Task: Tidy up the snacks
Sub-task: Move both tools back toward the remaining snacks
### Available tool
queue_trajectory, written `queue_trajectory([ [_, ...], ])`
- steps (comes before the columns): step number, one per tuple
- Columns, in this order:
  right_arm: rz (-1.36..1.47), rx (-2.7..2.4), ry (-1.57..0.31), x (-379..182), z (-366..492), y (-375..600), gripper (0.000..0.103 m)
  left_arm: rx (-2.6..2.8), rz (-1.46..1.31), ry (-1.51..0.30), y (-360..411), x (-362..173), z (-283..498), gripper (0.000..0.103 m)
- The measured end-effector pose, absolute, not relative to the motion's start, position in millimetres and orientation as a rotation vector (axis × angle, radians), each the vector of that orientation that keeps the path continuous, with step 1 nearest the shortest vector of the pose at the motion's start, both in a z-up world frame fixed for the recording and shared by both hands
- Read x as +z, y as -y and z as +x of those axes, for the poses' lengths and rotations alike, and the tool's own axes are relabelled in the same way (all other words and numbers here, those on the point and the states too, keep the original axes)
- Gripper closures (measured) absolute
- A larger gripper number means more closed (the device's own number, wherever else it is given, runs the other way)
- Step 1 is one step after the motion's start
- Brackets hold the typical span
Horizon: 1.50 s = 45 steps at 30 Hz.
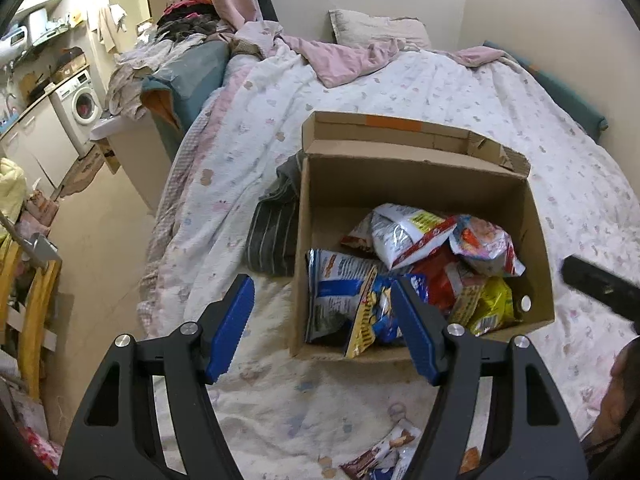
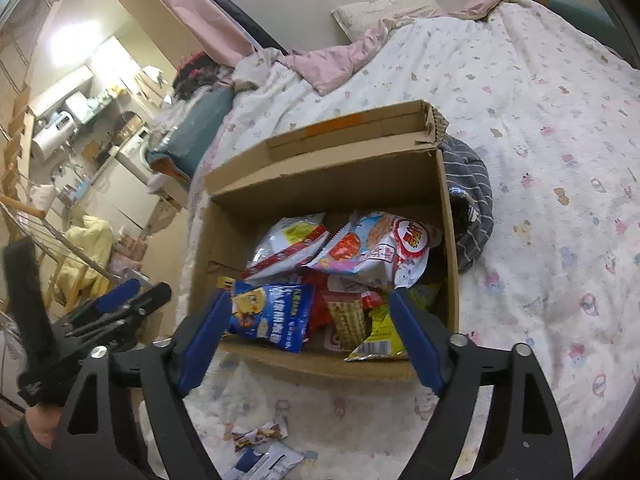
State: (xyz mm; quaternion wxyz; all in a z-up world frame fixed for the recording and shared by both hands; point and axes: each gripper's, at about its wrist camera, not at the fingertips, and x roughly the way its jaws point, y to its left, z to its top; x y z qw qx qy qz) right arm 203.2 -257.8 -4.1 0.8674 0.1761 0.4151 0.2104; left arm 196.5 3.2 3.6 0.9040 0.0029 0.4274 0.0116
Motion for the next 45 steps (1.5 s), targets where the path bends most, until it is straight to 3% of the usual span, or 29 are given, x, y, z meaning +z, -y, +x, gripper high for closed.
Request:
queue_trajectory([
  [2, 0.366, 0.466, -0.837, 3, 195, 258, 0.007, 0.011, -0.011, -0.897, -6, 3, 193, 0.018],
  [4, 0.345, 0.475, -0.809, 10, 187, 256, 0.004, 0.002, -0.027, -0.898, -8, 3, 186, 0.015],
  [34, 0.302, 0.44, -0.976, -29, 100, 278, 0.003, -0.053, -0.04, -0.994, 0, -19, 107, 0.015],
  [45, 0.254, 0.417, -1.217, -81, 104, 270, 0.003, -0.054, -0.089, -1.029, 1, -26, 111, 0.015],
])
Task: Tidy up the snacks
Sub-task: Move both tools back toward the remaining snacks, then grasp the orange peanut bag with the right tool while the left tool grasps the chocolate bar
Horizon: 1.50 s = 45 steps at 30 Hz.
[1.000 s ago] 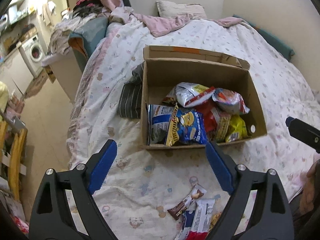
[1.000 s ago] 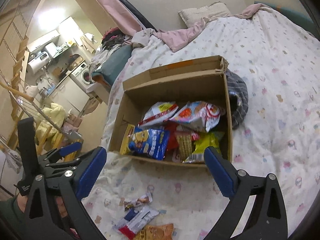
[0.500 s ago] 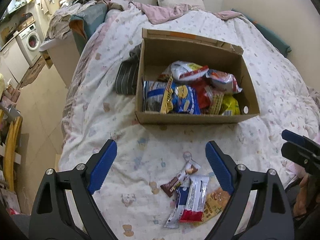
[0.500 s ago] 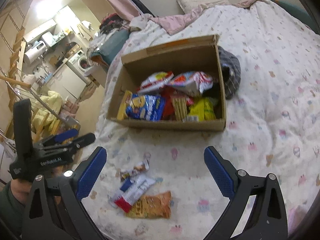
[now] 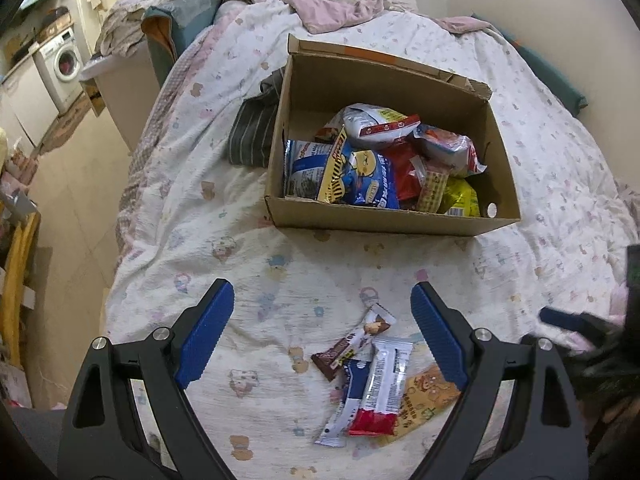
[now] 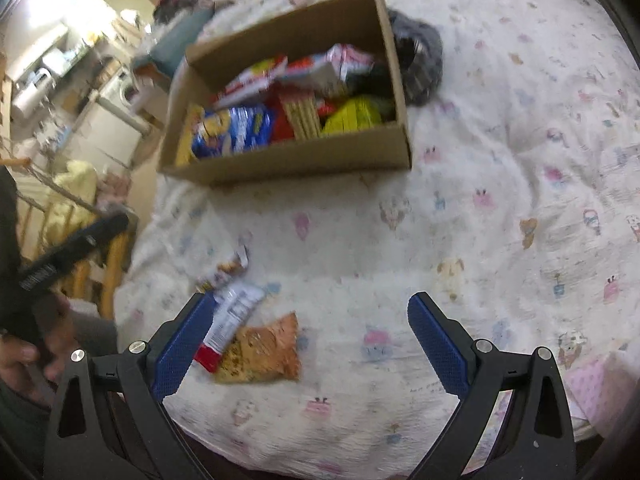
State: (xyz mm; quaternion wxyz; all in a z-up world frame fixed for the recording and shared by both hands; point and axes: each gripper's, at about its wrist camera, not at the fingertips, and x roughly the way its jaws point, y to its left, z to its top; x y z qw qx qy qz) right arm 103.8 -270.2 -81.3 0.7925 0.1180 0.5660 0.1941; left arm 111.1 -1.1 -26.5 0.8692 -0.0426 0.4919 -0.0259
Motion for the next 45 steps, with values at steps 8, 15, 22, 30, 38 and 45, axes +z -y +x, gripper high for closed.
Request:
queue_trajectory([
  [8, 0.096, 0.495, -1.444, -129, 102, 218, 0.012, -0.028, -0.108, -1.054, -9, -32, 112, 0.015],
  [15, -0.126, 0.519, -1.481, -154, 95, 170, 0.018, -0.006, -0.117, -1.069, -18, -36, 112, 0.015],
  [22, -0.196, 0.544, -1.429, -147, 86, 162, 0.054, 0.008, -0.101, -1.095, -19, -45, 114, 0.015],
  [30, -0.012, 0.608, -1.361, -113, 77, 204, 0.082, 0.024, -0.082, -1.1, -15, -48, 117, 0.015],
  [38, 0.218, 0.374, -1.133, -69, 104, 277, 0.085, 0.02, -0.013, -1.127, 0, -61, 127, 0.015],
  [45, 0.326, 0.333, -1.091, -62, 116, 297, 0.085, -0.075, 0.066, -1.333, 29, -116, 140, 0.018],
])
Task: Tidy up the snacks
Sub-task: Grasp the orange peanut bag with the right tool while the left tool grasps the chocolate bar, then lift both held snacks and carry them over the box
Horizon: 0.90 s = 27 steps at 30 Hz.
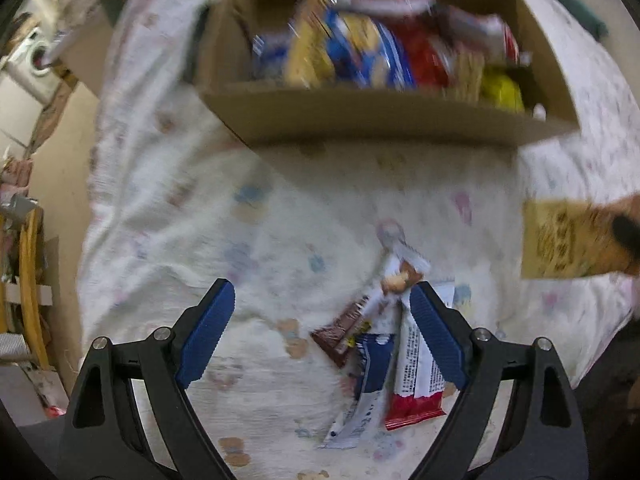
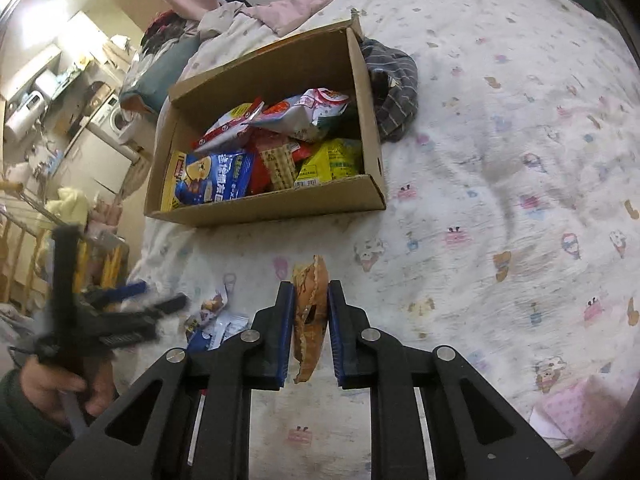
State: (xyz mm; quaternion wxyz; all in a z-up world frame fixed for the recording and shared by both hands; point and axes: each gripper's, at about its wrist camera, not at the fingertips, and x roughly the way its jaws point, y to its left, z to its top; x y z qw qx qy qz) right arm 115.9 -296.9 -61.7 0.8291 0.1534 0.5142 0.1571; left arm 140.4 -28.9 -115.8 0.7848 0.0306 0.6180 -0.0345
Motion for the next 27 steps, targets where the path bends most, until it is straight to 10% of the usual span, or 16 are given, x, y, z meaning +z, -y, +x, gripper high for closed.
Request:
queue_trajectory([
  [6, 0.313, 0.363, -1.083, -60, 115, 293, 0.085, -0.107, 0.065, -1.386, 39, -135, 147, 0.037],
  [11, 0.313, 0.367, -1.083, -60, 116, 293, 0.085, -0.128, 0.104, -1.409, 47, -143, 147, 0.086],
  [27, 0.339, 0.417, -1.027, -40, 112, 286, 0.087, -0.032, -0.051, -1.089, 9, -60, 120, 0.09],
])
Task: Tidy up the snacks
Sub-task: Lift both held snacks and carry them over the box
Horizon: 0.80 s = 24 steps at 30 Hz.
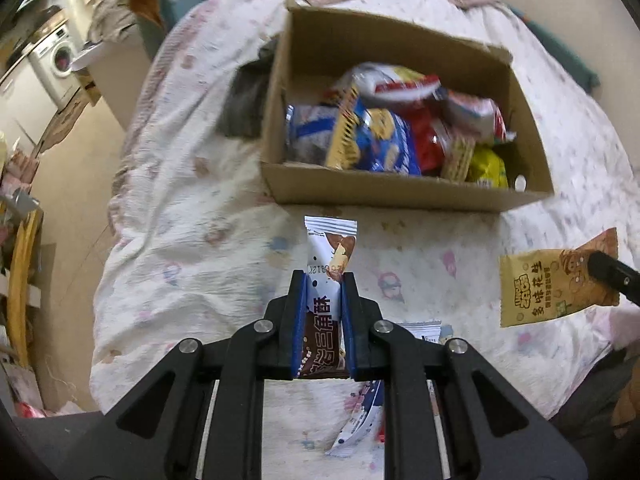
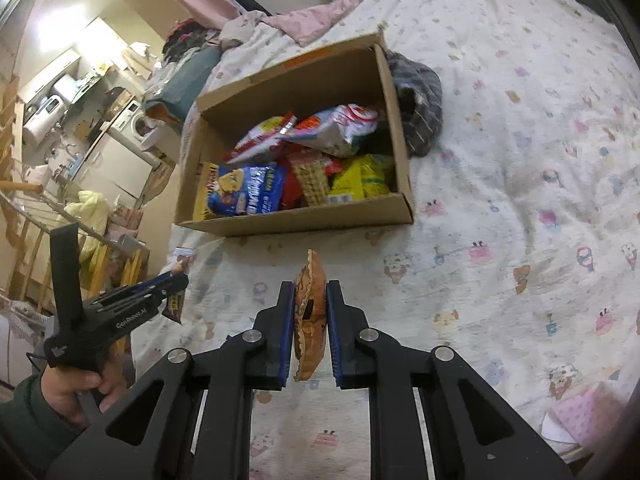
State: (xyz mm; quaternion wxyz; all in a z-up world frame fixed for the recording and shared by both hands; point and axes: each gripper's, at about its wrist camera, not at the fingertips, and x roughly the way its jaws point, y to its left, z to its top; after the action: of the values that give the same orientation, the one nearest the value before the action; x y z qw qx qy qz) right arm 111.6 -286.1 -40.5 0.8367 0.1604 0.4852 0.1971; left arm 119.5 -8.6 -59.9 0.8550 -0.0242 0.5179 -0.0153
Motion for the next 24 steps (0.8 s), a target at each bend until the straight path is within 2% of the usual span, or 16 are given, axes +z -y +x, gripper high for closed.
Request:
queue_trajectory([
  [10, 0.367, 0.443, -0.942, -6, 124, 283, 0.087, -0.026, -0.126, -1.014, -13, -24, 122, 0.09],
  [19, 0.413, 0.434, -0.888, 18, 161, 288, 0.087, -0.028, -0.112, -0.918, -10, 26, 170, 0.09],
  [24, 0.411, 0.428, -0.88, 25, 192, 286, 0.087, -0.019, -0.114, -0.905, -8, 29, 202, 0.09],
])
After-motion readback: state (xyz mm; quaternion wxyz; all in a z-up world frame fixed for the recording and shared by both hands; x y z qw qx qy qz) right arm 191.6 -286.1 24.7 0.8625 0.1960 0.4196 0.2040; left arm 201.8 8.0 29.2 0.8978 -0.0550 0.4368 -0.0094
